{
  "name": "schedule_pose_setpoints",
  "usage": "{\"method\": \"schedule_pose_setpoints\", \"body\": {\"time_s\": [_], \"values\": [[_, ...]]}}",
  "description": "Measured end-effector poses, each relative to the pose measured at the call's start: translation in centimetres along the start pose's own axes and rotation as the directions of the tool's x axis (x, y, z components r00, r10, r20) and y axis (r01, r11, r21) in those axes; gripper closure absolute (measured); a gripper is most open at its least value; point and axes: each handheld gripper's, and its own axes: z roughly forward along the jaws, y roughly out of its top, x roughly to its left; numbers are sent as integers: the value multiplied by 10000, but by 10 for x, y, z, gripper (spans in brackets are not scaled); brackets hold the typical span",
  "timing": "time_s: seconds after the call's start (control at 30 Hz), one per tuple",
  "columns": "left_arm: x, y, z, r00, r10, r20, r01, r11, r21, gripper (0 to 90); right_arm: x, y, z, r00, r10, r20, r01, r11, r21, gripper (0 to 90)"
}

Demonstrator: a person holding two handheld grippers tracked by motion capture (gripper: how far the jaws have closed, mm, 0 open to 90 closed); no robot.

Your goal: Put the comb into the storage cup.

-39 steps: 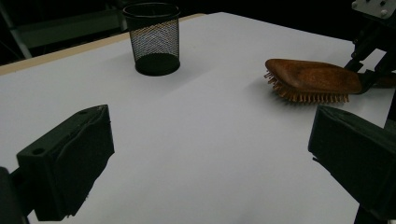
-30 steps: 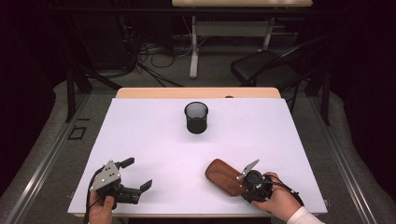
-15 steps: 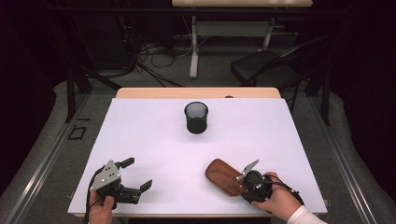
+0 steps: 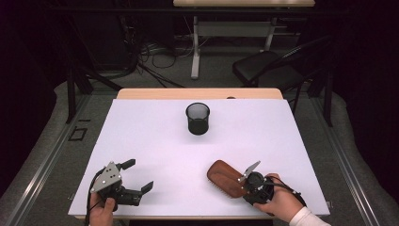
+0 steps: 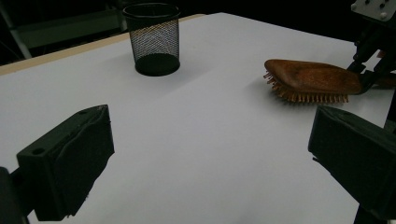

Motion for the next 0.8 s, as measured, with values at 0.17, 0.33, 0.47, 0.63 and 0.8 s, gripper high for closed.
{"method": "schedule_pose_setpoints", "body": {"time_s": [0.17,0.33,0.47,0.63,0.8], "values": [[0,0,0,10000,-4,-1,4,10000,-1,3,0,0,0,10000,-14,-2,14,10000,17,717],[0,0,0,10000,-8,3,8,10000,4,3,0,-1,0,10000,-95,13,95,9999,-59,719],[0,0,0,10000,1,6,-1,10000,11,3,0,-1,0,10000,-74,23,74,10000,-40,720],[0,0,0,10000,-8,7,8,10000,7,3,0,-1,0,9998,-163,69,163,9999,-16,721],[0,0,0,10000,-3,0,3,10000,16,3,2,-1,-1,9995,-249,169,250,9997,-75,722]]}}
